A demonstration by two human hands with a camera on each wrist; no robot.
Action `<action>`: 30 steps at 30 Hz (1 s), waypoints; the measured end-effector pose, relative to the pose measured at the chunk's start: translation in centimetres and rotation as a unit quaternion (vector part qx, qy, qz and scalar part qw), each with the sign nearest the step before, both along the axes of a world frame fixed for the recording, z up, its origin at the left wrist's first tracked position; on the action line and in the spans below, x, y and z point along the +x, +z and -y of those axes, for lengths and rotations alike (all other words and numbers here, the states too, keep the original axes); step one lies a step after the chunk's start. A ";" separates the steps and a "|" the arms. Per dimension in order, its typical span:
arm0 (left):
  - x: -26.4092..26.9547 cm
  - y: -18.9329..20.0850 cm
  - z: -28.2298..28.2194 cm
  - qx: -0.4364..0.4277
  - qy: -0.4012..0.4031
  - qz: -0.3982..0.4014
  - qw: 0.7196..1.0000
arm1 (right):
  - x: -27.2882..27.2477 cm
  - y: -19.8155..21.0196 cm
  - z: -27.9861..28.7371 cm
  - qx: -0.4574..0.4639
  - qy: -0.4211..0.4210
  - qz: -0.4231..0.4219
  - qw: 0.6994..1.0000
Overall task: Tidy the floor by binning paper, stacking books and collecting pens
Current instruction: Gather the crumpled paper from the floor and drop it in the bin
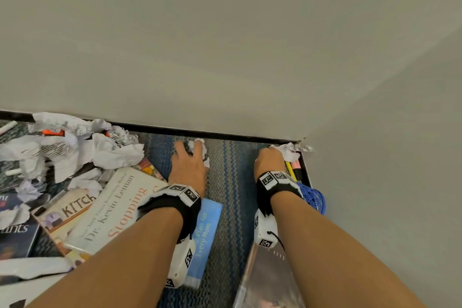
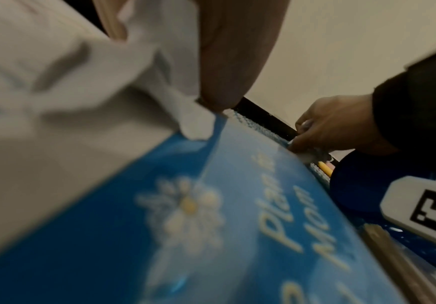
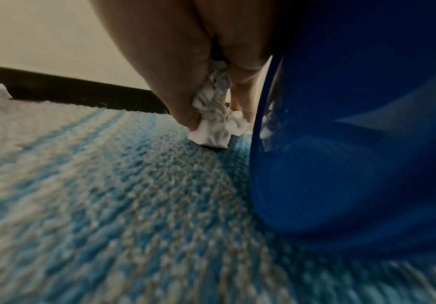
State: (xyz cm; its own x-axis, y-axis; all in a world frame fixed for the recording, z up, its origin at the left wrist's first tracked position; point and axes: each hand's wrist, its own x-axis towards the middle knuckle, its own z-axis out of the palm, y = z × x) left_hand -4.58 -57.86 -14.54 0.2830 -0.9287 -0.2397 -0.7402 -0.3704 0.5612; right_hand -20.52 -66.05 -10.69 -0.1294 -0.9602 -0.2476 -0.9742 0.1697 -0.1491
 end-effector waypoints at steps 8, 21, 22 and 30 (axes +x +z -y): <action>-0.4 -0.6 0.3 0.005 -0.008 0.054 0.999 | -0.8 1.3 -0.1 -0.088 -0.055 0.025 0.994; -0.2 0.3 0.4 0.078 -0.064 0.081 0.992 | -4.1 2.1 2.8 0.030 -0.112 -0.071 0.991; -0.3 0.4 0.4 0.079 -0.063 0.080 0.992 | -3.8 2.3 2.6 0.024 -0.098 -0.056 0.993; 0.2 1.2 -0.2 0.067 -0.088 0.050 0.993 | -2.3 6.9 -0.9 -0.212 -0.040 0.117 0.969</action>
State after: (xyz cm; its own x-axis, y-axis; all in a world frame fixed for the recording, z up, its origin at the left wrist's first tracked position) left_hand -4.38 -57.62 -13.30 0.1469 -0.9277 -0.3433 -0.8495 -0.2961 0.4366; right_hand -22.86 -65.18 -3.83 -0.1948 -0.9713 0.1363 -0.8913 0.1173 -0.4379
